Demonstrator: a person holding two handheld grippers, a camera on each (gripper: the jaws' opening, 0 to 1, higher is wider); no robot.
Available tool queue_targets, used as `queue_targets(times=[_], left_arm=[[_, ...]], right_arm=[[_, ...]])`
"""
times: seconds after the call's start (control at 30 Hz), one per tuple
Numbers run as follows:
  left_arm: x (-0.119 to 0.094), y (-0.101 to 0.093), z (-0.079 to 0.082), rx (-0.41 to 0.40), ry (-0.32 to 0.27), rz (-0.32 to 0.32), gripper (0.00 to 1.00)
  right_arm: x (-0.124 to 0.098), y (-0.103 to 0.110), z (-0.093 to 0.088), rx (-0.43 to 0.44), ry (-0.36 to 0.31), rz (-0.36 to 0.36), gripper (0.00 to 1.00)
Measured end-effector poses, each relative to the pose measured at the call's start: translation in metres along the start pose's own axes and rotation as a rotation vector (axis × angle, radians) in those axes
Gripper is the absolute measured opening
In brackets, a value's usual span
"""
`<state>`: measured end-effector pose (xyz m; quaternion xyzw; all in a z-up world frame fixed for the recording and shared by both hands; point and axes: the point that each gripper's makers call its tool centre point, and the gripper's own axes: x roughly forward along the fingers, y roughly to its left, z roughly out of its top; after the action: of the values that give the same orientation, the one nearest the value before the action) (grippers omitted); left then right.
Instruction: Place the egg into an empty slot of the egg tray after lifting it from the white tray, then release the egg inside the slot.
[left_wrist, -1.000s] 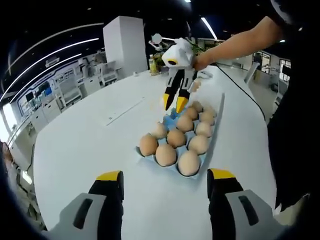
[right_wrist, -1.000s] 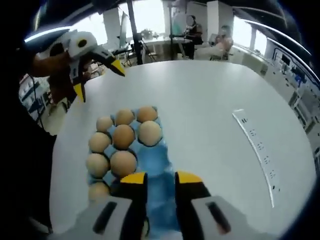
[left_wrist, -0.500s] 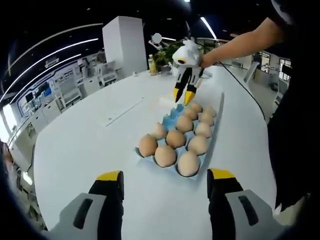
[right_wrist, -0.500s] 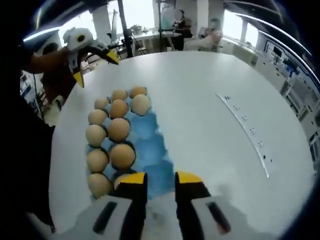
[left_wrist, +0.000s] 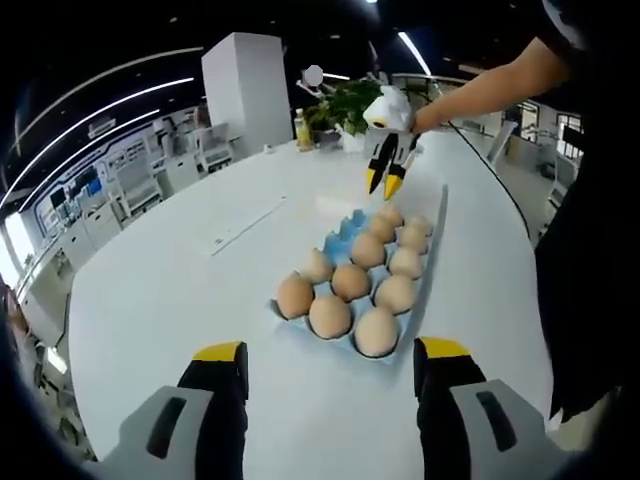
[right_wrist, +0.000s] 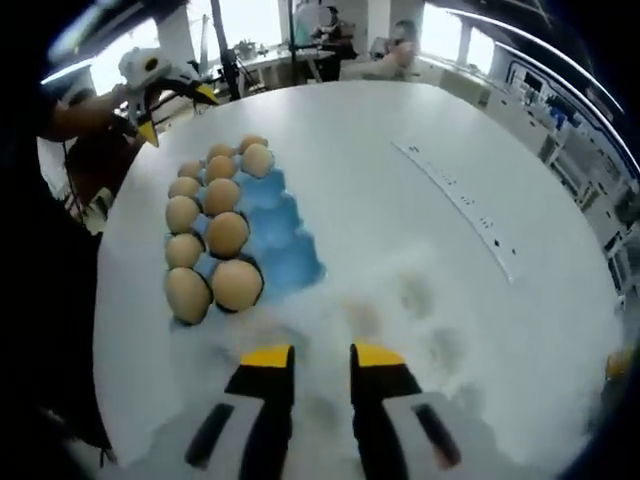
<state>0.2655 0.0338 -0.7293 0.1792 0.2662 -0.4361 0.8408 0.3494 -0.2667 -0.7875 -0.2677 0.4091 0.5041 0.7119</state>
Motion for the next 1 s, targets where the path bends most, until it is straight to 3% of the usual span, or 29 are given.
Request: queue_targets(times=[0.17, 0.33, 0.6, 0.67, 0.8, 0.93, 1.0], left_arm=[[0.0, 0.0, 0.002, 0.005, 0.0, 0.001, 0.68], [0.0, 0.001, 0.003, 0.005, 0.003, 0.003, 0.68], [0.001, 0.0, 0.004, 0.004, 0.005, -0.003, 0.67], [0.0, -0.001, 0.004, 0.004, 0.006, -0.004, 0.66], [-0.001, 0.001, 0.005, 0.003, 0.005, 0.001, 0.66], [-0.001, 0.0, 0.003, 0.001, 0.013, -0.001, 0.66], [-0.002, 0.001, 0.004, -0.001, 0.01, 0.004, 0.66]], right_arm=[[-0.011, -0.007, -0.013, 0.004, 0.011, -0.029, 0.22], [-0.028, -0.026, -0.031, 0.021, 0.039, -0.098, 0.22], [-0.048, -0.045, -0.035, 0.065, 0.019, -0.144, 0.22], [-0.05, -0.049, -0.042, 0.037, 0.065, -0.157, 0.23], [-0.048, -0.049, -0.046, 0.019, 0.09, -0.156, 0.24], [-0.043, -0.053, -0.066, -0.022, 0.192, -0.154, 0.25], [-0.04, -0.054, -0.065, -0.01, 0.183, -0.146, 0.27]])
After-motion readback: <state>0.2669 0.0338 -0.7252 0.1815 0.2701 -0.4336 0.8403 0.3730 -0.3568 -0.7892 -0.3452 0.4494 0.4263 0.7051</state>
